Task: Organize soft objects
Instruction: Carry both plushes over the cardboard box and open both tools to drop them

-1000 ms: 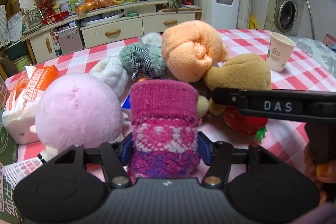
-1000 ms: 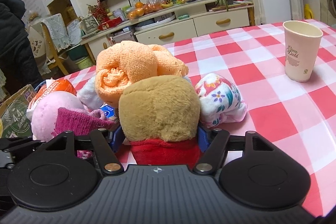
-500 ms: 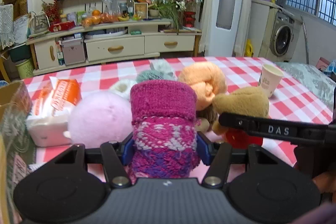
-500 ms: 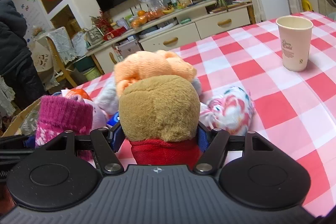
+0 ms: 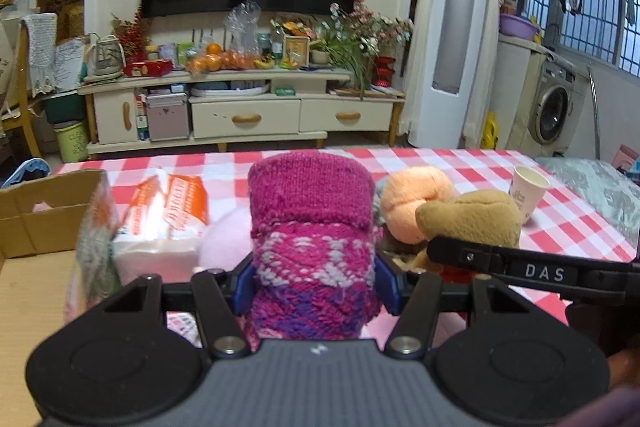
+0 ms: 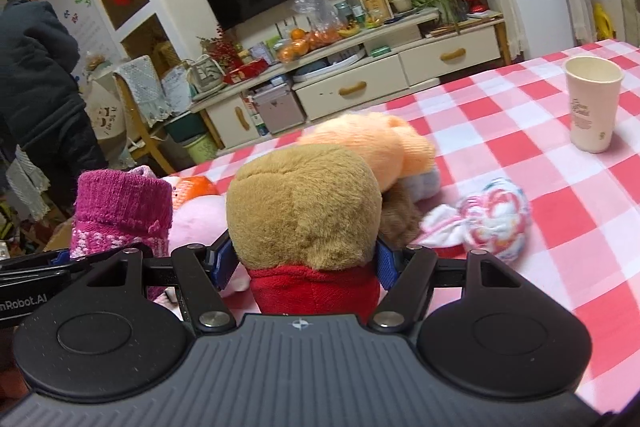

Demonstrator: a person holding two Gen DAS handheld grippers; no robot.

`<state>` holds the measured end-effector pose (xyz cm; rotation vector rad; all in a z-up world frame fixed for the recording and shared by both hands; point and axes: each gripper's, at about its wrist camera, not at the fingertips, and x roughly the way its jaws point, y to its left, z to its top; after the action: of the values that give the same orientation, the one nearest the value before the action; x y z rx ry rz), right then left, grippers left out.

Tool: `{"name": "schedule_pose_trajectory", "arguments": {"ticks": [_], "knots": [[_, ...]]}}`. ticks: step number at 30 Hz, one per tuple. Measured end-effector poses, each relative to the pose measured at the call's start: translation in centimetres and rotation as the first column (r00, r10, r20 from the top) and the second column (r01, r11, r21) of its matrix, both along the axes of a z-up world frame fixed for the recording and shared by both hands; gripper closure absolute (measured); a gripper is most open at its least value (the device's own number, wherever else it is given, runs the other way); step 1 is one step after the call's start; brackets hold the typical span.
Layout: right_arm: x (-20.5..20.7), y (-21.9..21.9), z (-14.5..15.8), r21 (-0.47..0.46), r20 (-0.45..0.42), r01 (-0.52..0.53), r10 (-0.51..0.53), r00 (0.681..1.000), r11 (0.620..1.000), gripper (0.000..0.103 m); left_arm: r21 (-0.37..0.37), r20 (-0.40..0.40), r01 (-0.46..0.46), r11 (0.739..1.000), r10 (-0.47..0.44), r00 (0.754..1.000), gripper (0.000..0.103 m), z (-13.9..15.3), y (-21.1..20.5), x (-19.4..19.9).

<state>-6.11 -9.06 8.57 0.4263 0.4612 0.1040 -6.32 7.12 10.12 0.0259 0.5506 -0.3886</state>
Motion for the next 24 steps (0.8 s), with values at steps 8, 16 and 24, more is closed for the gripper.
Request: {"name": "schedule_pose_trajectory", "arguments": {"ticks": [8, 16, 24], "knots": [[1.5, 2.1, 0.6, 0.054, 0.014, -0.099, 0.098, 0.995, 0.994, 0.02, -0.042, 0.029, -0.089, 0.995, 0.09, 0.996, 0.044, 0.9, 3.8, -0.4], [3.7, 5.0, 1.9, 0.054, 0.055, -0.221, 0.218, 0.974, 0.974, 0.02, -0.075, 0.039, -0.257, 0.964, 0.26, 0.965, 0.044, 1.4, 9.5, -0.4], [6.1, 8.0, 2.8, 0.074, 0.099, -0.365, 0.357, 0.929, 0.928, 0.02, -0.096, 0.005, -0.463, 0.881, 0.466, 0.885, 0.044, 1.3, 15.8, 0.1]]}}
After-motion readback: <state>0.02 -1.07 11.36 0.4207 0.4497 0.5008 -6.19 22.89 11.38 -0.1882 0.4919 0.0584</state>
